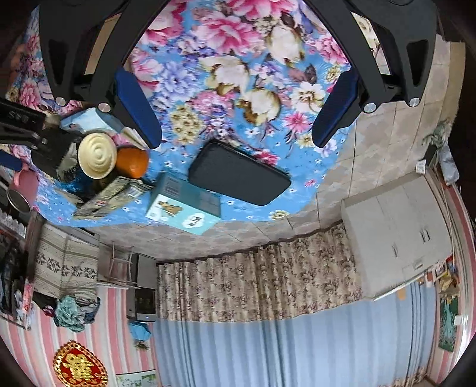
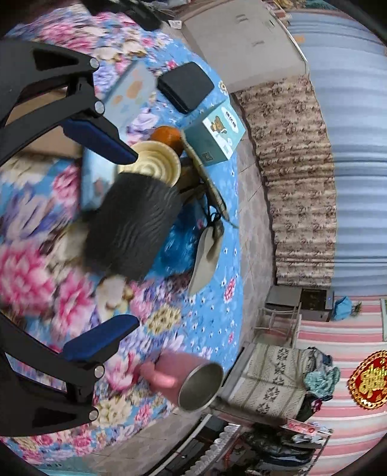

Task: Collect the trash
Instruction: 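Move over the bed and grasp the black ribbed roller with the right gripper, then grasp the white card with the left gripper while the right gripper lifts the roller, then carry the roller and white card over the blue basket and release both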

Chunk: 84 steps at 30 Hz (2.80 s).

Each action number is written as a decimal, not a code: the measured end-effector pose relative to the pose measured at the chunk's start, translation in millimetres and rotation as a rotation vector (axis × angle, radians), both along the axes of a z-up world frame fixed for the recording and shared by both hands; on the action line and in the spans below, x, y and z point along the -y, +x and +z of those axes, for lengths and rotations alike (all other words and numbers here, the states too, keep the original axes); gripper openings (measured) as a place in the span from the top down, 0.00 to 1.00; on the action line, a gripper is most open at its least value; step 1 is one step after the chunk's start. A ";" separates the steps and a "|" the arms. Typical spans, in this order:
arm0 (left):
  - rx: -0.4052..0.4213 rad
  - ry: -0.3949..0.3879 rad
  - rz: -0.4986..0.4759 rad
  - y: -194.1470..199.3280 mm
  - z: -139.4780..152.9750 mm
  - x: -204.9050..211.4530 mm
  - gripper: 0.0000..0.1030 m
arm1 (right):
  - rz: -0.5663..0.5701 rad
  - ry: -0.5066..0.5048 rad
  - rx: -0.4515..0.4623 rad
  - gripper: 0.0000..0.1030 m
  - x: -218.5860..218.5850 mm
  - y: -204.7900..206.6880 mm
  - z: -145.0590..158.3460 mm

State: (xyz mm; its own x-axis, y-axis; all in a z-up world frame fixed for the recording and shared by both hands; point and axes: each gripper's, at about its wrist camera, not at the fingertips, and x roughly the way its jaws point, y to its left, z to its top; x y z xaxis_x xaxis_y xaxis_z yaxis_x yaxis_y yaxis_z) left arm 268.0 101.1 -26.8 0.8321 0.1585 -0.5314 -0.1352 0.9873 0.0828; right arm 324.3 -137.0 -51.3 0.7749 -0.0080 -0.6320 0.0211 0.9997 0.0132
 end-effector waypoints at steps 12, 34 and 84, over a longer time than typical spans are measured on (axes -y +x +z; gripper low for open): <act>-0.025 -0.067 0.007 4.6 -4.2 -6.1 0.05 | -0.036 0.091 -0.111 0.24 3.7 16.1 -10.0; -0.184 -0.123 -0.149 33.0 -31.7 81.7 0.38 | -0.020 0.021 -0.013 0.28 126.0 -70.3 18.0; 0.065 -0.002 -0.775 -101.7 95.6 448.7 0.93 | -0.593 0.058 0.160 0.28 438.7 -298.1 67.0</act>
State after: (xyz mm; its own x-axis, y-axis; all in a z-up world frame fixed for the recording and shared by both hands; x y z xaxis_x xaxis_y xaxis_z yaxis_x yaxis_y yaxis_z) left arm 166.3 -347.6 68.8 0.7343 -0.4822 -0.4778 0.5895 0.8019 0.0967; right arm 26.2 -575.7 15.7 0.7342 -0.4358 -0.5206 0.5665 0.8158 0.1161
